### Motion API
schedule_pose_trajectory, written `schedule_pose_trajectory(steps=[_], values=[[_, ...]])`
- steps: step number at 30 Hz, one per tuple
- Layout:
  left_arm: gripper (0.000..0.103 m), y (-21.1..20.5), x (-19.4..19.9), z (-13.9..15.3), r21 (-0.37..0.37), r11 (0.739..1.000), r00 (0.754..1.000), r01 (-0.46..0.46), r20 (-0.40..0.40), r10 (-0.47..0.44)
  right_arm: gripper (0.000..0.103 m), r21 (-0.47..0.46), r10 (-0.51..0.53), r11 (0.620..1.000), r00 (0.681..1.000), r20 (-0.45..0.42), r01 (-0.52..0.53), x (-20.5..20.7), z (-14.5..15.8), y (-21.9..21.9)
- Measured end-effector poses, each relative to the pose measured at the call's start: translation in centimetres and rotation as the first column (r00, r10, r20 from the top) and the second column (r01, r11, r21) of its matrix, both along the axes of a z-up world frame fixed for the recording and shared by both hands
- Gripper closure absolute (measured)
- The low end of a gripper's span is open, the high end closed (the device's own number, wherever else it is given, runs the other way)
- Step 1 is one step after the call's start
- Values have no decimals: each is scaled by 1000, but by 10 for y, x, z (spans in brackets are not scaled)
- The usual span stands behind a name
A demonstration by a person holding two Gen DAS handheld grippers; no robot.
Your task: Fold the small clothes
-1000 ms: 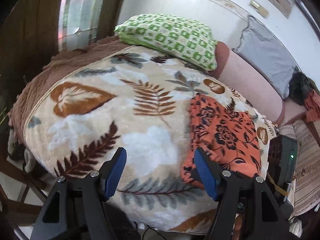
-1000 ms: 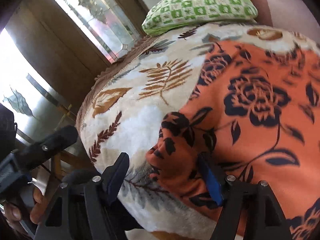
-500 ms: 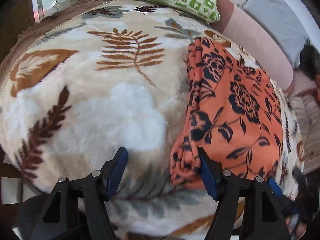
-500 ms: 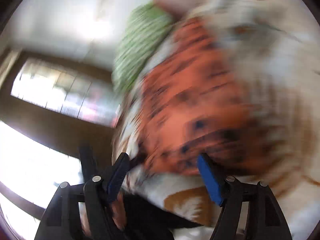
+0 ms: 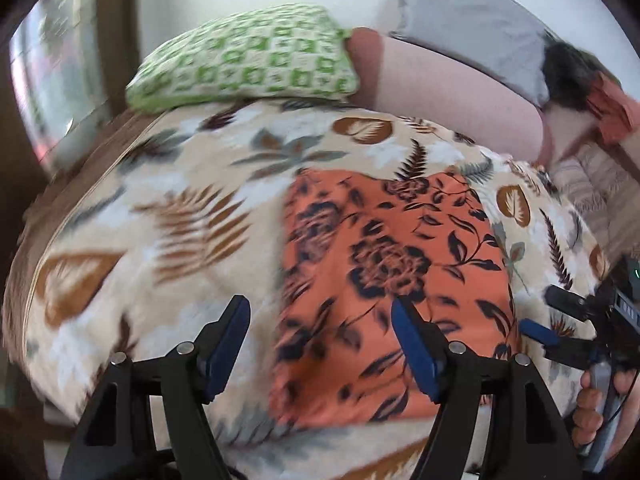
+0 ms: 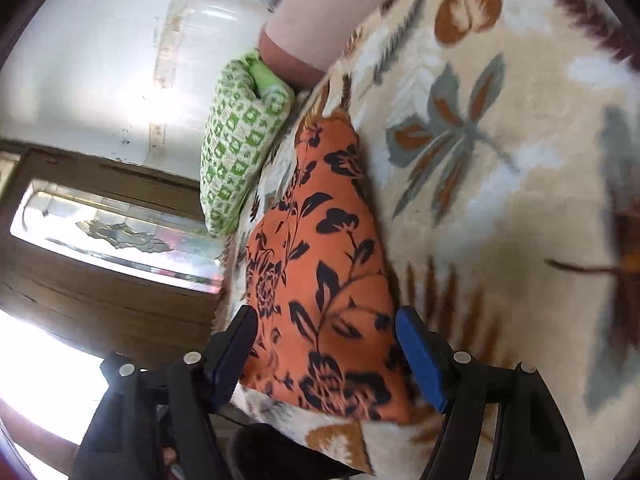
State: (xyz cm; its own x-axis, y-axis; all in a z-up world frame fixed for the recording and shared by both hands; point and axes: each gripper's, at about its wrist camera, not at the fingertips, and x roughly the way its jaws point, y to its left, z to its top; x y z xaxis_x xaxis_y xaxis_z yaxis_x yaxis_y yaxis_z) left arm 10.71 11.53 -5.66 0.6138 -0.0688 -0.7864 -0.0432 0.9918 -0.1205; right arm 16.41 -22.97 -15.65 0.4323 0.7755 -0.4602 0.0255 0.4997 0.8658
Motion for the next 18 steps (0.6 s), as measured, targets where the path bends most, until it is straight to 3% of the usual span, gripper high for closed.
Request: schedule_pose_trajectory(steps=[3, 5, 6, 7, 10, 11, 13, 14, 15, 16, 18], values=[[29, -16, 21, -25, 43, 998, 999, 39, -30, -38, 27, 7, 19, 1000, 998, -60, -18, 16, -19, 10], [27, -17, 33, -58, 87, 996, 989, 24, -144, -11, 27, 8, 45, 999, 996, -74, -44, 22, -28, 15], [26, -13, 32, -64, 63, 998, 988, 12, -151, -2, 37, 13, 60, 998, 993, -101, -59, 21, -33, 18], [19, -4, 29, -69, 14, 1000, 990, -22, -136, 24, 60, 14, 70, 998, 992, -109, -69, 22, -32, 21], [17, 4, 28, -74, -29, 999, 989, -38, -142, 33, 64, -125, 82, 989, 996, -26, -85, 9, 2, 29], [17, 4, 28, -75, -20, 999, 990, -29, -136, 26, 64, -169, 75, 983, 997, -20, -78, 7, 4, 32], [16, 4, 29, -77, -39, 999, 989, -24, -146, 18, 64, -237, 42, 969, 994, -101, -65, 13, -24, 31], [16, 4, 32, -80, -44, 998, 989, -33, -148, 26, 63, -169, 24, 984, 989, -144, -49, 16, -42, 25], [16, 5, 32, -80, -46, 998, 989, -38, -145, 31, 61, -116, 24, 992, 989, -144, -41, 16, -42, 19], [16, 6, 32, -80, -47, 998, 989, -41, -145, 33, 52, -102, 36, 994, 992, -124, -49, 16, -33, 17], [15, 5, 30, -81, -45, 998, 990, -36, -139, 29, 41, -126, 26, 992, 998, -49, -32, 14, -8, 8]])
